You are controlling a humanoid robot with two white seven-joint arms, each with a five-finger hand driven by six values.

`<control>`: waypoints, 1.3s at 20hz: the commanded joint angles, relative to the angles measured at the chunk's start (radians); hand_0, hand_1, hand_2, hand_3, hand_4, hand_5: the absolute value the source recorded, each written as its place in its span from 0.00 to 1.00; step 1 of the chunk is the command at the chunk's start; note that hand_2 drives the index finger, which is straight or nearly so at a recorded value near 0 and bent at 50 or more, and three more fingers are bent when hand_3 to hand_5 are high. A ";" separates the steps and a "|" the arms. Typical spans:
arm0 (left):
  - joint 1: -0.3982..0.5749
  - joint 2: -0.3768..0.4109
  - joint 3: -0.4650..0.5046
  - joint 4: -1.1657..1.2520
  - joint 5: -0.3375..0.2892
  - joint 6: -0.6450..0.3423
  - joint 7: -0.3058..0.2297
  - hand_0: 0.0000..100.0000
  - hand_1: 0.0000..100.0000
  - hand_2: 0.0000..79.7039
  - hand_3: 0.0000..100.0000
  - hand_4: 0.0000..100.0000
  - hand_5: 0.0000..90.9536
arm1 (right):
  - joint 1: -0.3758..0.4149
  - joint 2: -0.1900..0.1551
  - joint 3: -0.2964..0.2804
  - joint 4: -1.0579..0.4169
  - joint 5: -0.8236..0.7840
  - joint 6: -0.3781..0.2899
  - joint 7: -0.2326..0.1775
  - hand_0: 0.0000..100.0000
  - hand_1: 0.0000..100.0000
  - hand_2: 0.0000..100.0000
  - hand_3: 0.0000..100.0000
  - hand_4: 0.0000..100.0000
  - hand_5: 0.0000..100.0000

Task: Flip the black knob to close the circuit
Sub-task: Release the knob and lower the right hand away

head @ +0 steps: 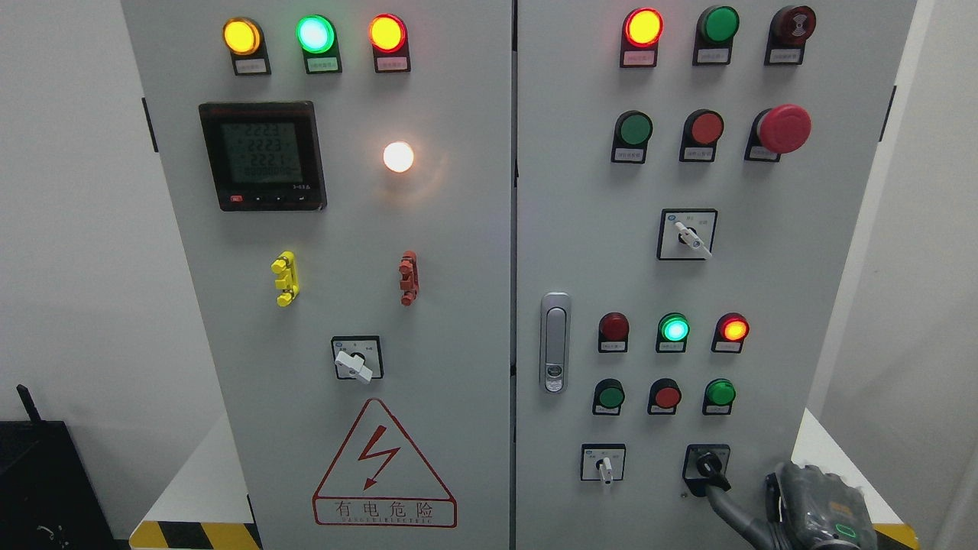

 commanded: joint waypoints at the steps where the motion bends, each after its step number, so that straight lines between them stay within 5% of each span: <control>1: 0.000 0.000 0.011 0.000 0.008 0.000 0.000 0.00 0.00 0.00 0.05 0.03 0.00 | 0.005 -0.001 -0.002 0.003 -0.007 0.000 -0.017 0.00 0.05 0.88 1.00 0.83 0.89; 9: 0.000 0.000 0.011 0.000 0.008 0.000 0.000 0.00 0.00 0.00 0.05 0.03 0.00 | 0.075 0.043 0.051 -0.007 -0.016 -0.015 -0.109 0.00 0.07 0.88 1.00 0.83 0.88; 16: 0.000 0.001 0.011 0.000 0.008 0.000 0.000 0.00 0.00 0.00 0.05 0.02 0.00 | 0.138 0.117 0.060 -0.025 -0.021 -0.049 -0.184 0.00 0.07 0.86 1.00 0.83 0.89; 20: 0.000 0.000 0.011 0.000 0.008 0.000 0.000 0.00 0.00 0.00 0.05 0.02 0.00 | 0.190 0.137 0.057 -0.069 -0.172 -0.099 -0.227 0.00 0.06 0.79 0.98 0.84 0.83; 22: 0.000 0.000 0.011 0.000 0.008 0.000 0.000 0.00 0.00 0.00 0.05 0.02 0.00 | 0.245 0.138 0.030 -0.103 -0.206 -0.159 -0.230 0.00 0.04 0.71 0.96 0.80 0.79; 23: 0.000 0.000 0.011 0.000 0.008 0.000 0.000 0.00 0.00 0.00 0.05 0.02 0.00 | 0.282 0.142 -0.029 -0.124 -0.256 -0.237 -0.229 0.00 0.03 0.64 0.93 0.77 0.75; 25: 0.000 0.001 0.011 0.000 0.008 0.000 0.000 0.00 0.00 0.00 0.05 0.02 0.00 | 0.356 0.163 -0.105 -0.138 -0.432 -0.412 -0.220 0.00 0.02 0.48 0.78 0.64 0.57; 26: 0.000 0.001 0.011 0.000 0.008 0.000 0.000 0.00 0.00 0.00 0.05 0.03 0.00 | 0.385 0.165 -0.119 -0.137 -0.529 -0.478 -0.217 0.00 0.03 0.38 0.60 0.51 0.39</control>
